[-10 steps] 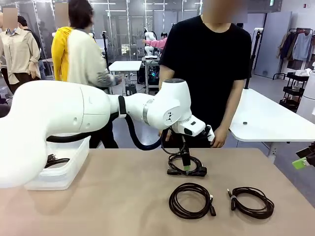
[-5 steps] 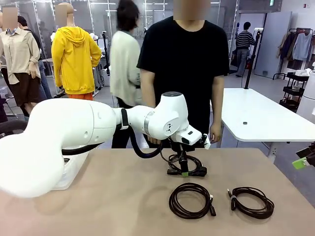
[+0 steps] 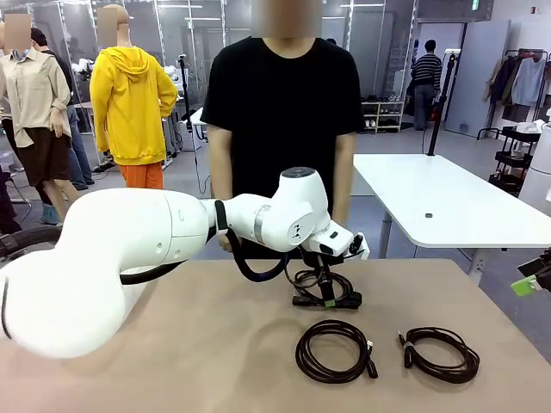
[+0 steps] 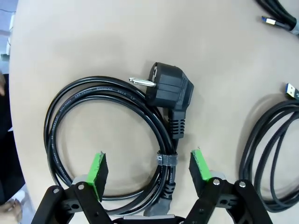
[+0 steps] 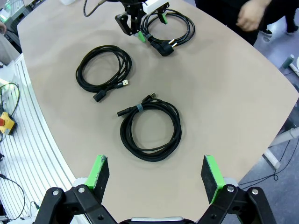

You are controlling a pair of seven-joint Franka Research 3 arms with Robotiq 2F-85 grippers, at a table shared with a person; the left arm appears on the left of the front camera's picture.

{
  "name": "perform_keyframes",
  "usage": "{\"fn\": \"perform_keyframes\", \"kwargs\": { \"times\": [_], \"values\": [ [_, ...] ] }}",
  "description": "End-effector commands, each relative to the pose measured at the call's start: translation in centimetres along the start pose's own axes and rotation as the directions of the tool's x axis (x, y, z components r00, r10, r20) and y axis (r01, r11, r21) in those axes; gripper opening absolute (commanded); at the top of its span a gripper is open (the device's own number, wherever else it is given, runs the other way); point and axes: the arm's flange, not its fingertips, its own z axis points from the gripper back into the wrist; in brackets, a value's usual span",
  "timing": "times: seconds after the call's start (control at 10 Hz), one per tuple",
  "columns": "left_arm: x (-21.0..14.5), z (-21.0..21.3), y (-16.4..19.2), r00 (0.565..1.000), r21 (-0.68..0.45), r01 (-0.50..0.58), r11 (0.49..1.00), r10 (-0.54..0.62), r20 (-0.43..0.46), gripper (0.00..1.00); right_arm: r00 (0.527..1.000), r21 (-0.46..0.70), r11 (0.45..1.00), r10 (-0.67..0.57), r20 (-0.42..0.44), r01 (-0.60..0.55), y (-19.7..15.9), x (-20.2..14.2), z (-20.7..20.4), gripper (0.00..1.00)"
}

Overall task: Organize and store the cables.
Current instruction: Place the Power Cable into the Organizing box.

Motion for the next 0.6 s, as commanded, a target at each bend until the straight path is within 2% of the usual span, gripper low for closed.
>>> {"fn": "perform_keyframes", "kwargs": {
  "times": [0.0,0.1,0.2,0.3,0.5],
  "values": [
    [0.62,-0.15,1.11,1.000,-0.023,0.012,1.000,-0.012,0.015,0.89,1.000,0.007,1.000,-0.017,0.010,0.017,-0.02,0.14,0.04,1.00],
    [0.67,-0.05,1.06,1.000,-0.030,0.017,0.999,-0.017,0.011,0.48,1.000,0.007,1.000,-0.017,0.010,0.017,-0.02,0.14,0.04,1.00],
    [0.72,-0.01,1.06,1.000,-0.039,0.026,0.999,-0.026,0.000,0.30,1.000,0.007,1.000,-0.017,0.010,0.017,-0.02,0.14,0.04,1.00],
    [0.58,-0.20,1.13,1.000,-0.051,0.012,0.999,-0.013,-0.019,0.00,1.000,0.007,1.000,-0.017,0.010,0.017,-0.02,0.14,0.04,1.00],
    [0.27,-0.64,1.03,1.000,-0.068,0.003,0.998,-0.005,-0.028,0.00,1.000,0.007,1.000,-0.017,0.010,0.017,-0.02,0.14,0.04,1.00]
  ]
}}
